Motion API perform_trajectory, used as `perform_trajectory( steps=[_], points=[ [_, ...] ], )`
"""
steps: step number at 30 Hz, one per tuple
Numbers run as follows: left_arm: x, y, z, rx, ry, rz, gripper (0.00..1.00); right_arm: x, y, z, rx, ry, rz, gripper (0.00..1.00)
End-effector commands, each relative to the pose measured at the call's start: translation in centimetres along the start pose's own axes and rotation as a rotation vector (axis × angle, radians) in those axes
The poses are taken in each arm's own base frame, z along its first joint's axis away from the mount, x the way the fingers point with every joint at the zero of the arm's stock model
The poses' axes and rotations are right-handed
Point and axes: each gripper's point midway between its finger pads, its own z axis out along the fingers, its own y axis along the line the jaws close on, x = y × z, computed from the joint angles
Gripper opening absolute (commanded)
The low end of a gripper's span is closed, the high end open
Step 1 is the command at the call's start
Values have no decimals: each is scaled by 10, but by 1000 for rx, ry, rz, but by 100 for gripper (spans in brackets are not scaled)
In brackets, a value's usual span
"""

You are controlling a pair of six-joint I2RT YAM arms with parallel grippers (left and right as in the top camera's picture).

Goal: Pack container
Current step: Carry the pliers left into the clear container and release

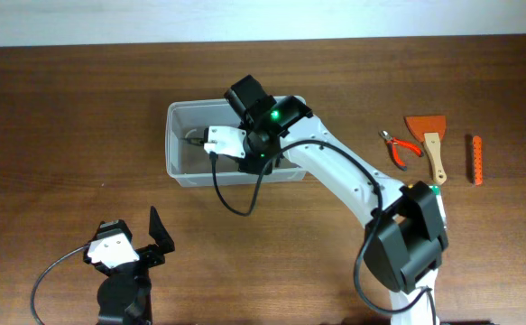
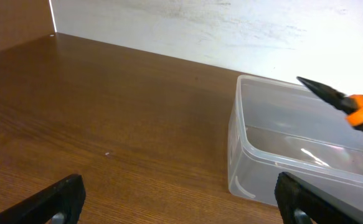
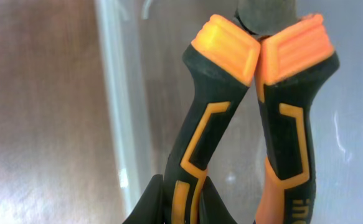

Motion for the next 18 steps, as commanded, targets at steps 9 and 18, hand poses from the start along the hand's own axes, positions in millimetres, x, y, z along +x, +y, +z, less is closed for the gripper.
perform_trajectory(
  steps=[9,18],
  points=[
    [1,0,0,0,0,10,99,51,-32,21,-20,30,204,4],
    [1,0,0,0,0,10,99,53,-17,30,-66,48,192,4]
  ],
)
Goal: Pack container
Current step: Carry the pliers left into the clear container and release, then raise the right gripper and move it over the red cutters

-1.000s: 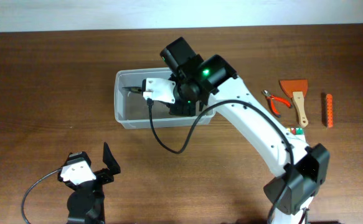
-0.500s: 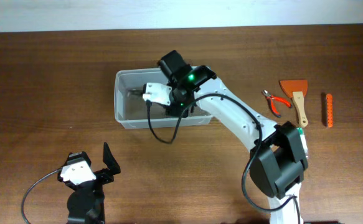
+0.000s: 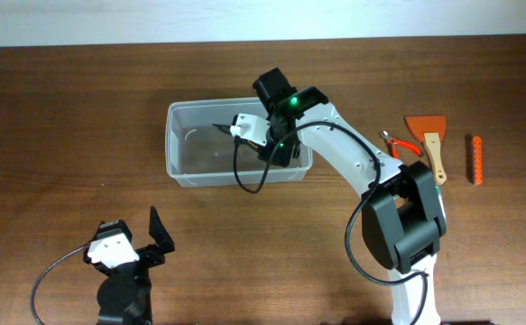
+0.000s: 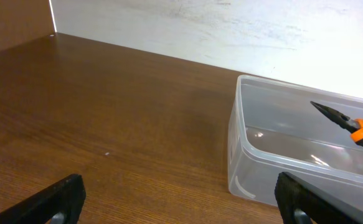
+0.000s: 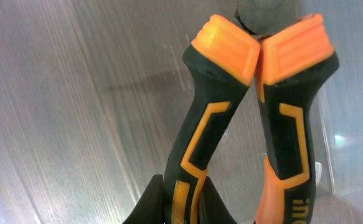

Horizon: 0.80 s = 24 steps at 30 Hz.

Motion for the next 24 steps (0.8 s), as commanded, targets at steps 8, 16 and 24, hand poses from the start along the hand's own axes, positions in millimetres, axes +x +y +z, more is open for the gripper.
perform_trajectory(
  steps=[8,16,24],
  points=[
    [1,0,0,0,0,10,99,17,35,24,-108,30,-19,4],
    [1,0,0,0,0,10,99,15,33,25,-102,19,-7,63],
    [1,0,0,0,0,10,99,-61,-32,-105,83,-193,408,63]
  ],
)
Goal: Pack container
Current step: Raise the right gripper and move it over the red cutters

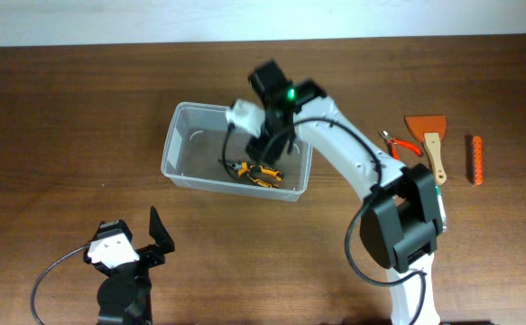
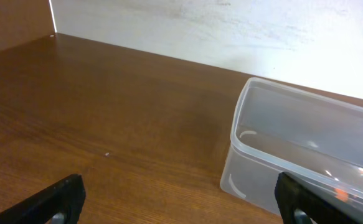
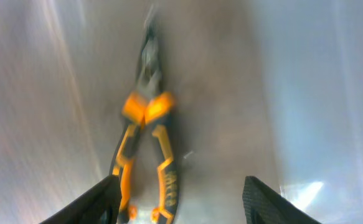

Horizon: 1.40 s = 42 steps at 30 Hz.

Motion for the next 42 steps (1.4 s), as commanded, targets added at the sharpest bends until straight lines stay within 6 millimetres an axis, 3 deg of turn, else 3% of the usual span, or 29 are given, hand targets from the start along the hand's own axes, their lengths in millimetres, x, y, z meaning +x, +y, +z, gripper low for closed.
perform_trajectory(
  steps=[1,4,7,13,16,21,23,25,28,31,36,42],
  points=[
    [1,0,0,-1,0,9,99,-42,-36,-118,151,-164,324,63],
    [1,0,0,-1,0,9,99,-13,-67,-190,285,-181,503,64],
    [1,0,0,-1,0,9,99,24,-83,-232,327,-172,588,64],
    [1,0,0,-1,0,9,99,96,-111,-291,460,-165,778,64],
    [1,0,0,-1,0,9,99,115,-108,-301,469,-149,829,65],
    [1,0,0,-1,0,9,99,173,-100,-269,417,67,919,65],
    [1,0,0,-1,0,9,99,201,-90,-242,354,179,966,64],
    [1,0,0,-1,0,9,99,219,-93,-215,323,230,997,64],
    [1,0,0,-1,0,9,99,233,-103,-182,311,247,989,65],
    [1,0,0,-1,0,9,99,241,-120,-143,318,237,844,65],
    [1,0,0,-1,0,9,99,254,-134,-123,352,235,774,68],
    [1,0,0,-1,0,9,99,268,-135,-98,340,245,728,67]
  ],
)
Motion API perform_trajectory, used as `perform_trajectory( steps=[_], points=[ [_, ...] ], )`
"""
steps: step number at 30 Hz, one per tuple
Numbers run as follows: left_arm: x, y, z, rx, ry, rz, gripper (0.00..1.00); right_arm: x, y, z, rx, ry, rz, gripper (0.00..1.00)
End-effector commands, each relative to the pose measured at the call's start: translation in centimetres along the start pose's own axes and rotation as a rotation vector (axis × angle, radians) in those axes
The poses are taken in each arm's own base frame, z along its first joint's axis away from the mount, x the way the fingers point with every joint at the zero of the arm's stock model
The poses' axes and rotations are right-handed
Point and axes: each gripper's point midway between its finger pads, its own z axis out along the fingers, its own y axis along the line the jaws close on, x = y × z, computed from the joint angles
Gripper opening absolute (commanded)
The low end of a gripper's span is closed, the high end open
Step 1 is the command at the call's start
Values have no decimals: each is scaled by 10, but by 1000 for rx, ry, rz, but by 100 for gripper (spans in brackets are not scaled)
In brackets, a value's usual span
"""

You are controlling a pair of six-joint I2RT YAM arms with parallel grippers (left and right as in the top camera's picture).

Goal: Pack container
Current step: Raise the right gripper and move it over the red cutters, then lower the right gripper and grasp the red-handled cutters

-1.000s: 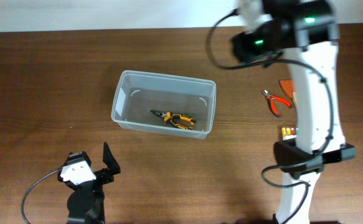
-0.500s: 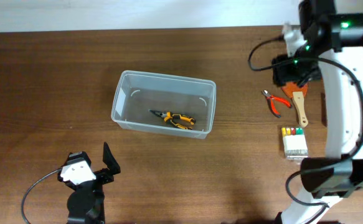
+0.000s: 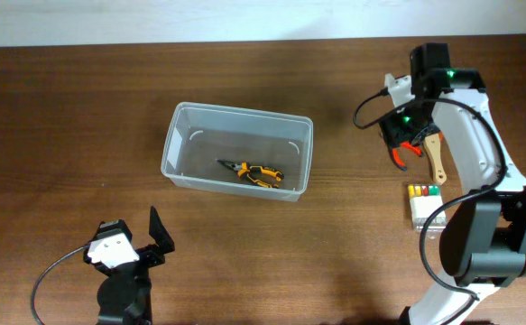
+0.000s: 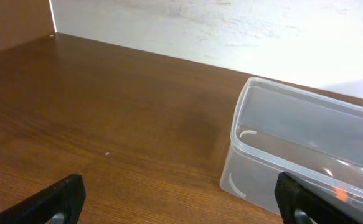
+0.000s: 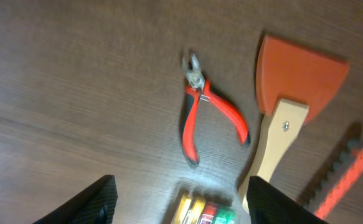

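Note:
The clear plastic container [image 3: 291,126] stands mid-table, also in the left wrist view [image 4: 262,149]. Orange-and-black pliers [image 3: 252,171] lie on its floor. At the right, my right gripper [image 3: 405,137] hovers open above small red-handled pliers [image 5: 207,117], empty. Beside them lie an orange scraper with a wooden handle [image 5: 281,118] and an orange saw-like tool [image 5: 343,168]. A small box of coloured bits [image 3: 423,202] sits nearer the front. My left gripper [image 3: 145,239] rests open and empty at the front left.
The right arm's base stands at the front right [image 3: 479,253]. A white wall [image 4: 231,25] runs along the table's far edge. Bare wood [image 3: 64,117] lies left of the container.
My right gripper has left the container and now hangs open over the red pliers at the right. The orange-and-black pliers stay on the container floor. The left arm has not moved.
My right gripper was shut on the orange-and-black pliers over the container, then held them lower inside it. Then it was open, with the pliers lying in the container, which had shifted slightly. Now it is over the tools at the right.

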Motion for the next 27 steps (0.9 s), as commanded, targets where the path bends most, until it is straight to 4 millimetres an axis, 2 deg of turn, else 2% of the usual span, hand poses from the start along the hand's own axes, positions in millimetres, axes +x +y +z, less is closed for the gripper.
perform_trajectory(
  steps=[1,5,12,16,20,27],
  points=[
    [1,0,0,0,0,10,99,15,-1,21,7,29,-62,66],
    [1,0,0,0,0,10,99,35,7,52,-4,53,-95,63],
    [1,0,0,0,0,10,99,59,15,87,-5,68,-45,67],
    [1,0,0,0,0,10,99,62,-2,89,7,52,20,67],
    [1,0,0,0,0,10,99,63,-11,90,-10,30,58,66],
    [1,0,0,0,0,10,99,51,0,95,-49,-12,-20,57]
  ],
)
